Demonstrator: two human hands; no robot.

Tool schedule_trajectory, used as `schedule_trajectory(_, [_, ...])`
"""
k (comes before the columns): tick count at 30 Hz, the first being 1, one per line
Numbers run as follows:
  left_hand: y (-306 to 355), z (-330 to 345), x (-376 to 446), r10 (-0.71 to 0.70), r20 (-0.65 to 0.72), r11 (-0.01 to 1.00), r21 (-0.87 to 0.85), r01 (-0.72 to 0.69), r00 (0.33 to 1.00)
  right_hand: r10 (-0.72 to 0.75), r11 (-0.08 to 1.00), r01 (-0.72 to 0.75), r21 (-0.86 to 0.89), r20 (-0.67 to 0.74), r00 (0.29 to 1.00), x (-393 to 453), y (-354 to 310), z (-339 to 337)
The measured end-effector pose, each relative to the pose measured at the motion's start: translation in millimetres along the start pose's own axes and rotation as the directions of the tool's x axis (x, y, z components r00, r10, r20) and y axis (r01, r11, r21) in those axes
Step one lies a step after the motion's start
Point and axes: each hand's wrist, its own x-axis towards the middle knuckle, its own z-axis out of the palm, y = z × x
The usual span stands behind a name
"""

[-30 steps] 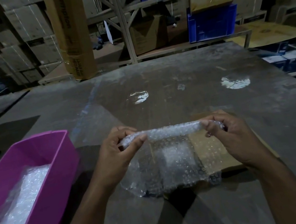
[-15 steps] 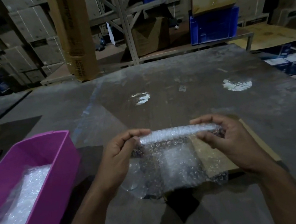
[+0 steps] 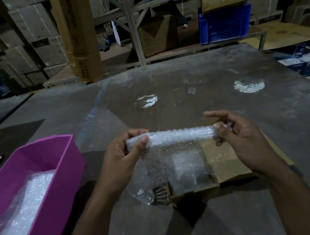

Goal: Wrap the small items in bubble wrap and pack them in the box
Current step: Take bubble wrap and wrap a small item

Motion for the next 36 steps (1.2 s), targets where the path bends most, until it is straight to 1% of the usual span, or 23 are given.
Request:
schedule_trajectory(3, [-0.4,0.7,0.4,-0.010,-0.031,1.000,0.014,0.010,0.999,-0.006,1.000,0.006,0.006,-0.004,1.000,-1.4,-0.8,1.1])
schedule_trajectory(7, [3.2,4.6,-1.4,-0.002,-0.002,1.000,-0.026,0.002,1.000,0.039,0.999,-0.039,0.036,0.008,0.999,-2.2,-5.4,2.2])
schedule_trajectory(10, [9.4,3.8,-1.6,-0.037,0.013,0.998,-0.057,0.037,0.999,0.051,0.999,-0.050,-0.009,0.073,0.996,-3.2,-9.6,-2.1])
schedule_trajectory(12, [9.4,0.4,-1.4,-0.033,0.052,0.999,-0.013,0.033,0.998,0.052,0.996,-0.045,-0.081,0.083,0.995,-3.7,-9.5,-2.6])
schedule_trajectory(14, [8.7,-1.0,-1.2,-0.023,0.070,0.996,0.091,0.017,0.997,0.029,0.990,-0.024,-0.138,0.034,0.999,-2.4,-8.5,-0.2])
schedule_trajectory(15, [7.9,-0.7,-1.1,-0.030,0.065,0.995,0.096,0.024,0.997,0.005,0.988,-0.003,-0.156,0.011,1.000,-1.1,-7.5,1.1])
schedule_trajectory(17, [7.5,0.9,-1.3,-0.045,0.035,0.999,0.023,0.044,0.998,-0.022,0.987,0.021,-0.159,-0.002,1.000,0.5,-4.2,0.7])
schedule_trajectory(18, [5.4,0.5,-0.6,-0.034,-0.003,0.999,0.012,0.034,0.999,-0.027,0.986,0.030,-0.163,0.017,0.999,1.3,-3.6,-0.1])
schedule_trajectory(20, [0.7,-2.0,1.1,0.004,-0.077,0.998,0.058,0.001,0.997,-0.036,0.981,0.046,-0.187,0.058,0.998,1.5,-3.0,-1.7])
schedule_trajectory(22, [-1.8,-3.8,2.5,0.021,-0.081,0.998,0.059,-0.017,0.996,-0.034,0.988,0.043,-0.150,0.061,0.998,0.5,-4.4,-2.5])
schedule_trajectory(25, [0.4,-3.3,2.8,-0.008,-0.008,1.000,-0.006,0.008,1.000,-0.006,0.998,0.008,-0.056,0.038,0.999,-0.1,-4.1,-3.4])
schedule_trajectory(28, [-3.1,-5.0,3.7,-0.035,-0.029,0.999,-0.039,0.034,0.999,-0.007,1.000,0.007,-0.024,0.011,1.000,-0.1,-5.7,-2.9])
schedule_trajectory(31, [-2.0,-1.1,1.4,-0.025,-0.011,0.999,-0.042,0.025,1.000,-0.031,0.999,0.031,0.011,0.008,0.999,-2.5,-10.0,0.3])
schedule_trajectory(33, [2.7,1.8,-1.2,-0.027,0.006,0.997,-0.067,0.027,1.000,0.008,1.000,-0.009,0.020,0.036,0.999,-3.4,-12.1,0.5])
schedule_trajectory(36, [7.1,1.2,-2.8,-0.032,0.043,0.996,-0.082,0.036,0.999,0.047,0.998,-0.045,-0.031,0.064,0.997,-3.4,-8.6,-3.1])
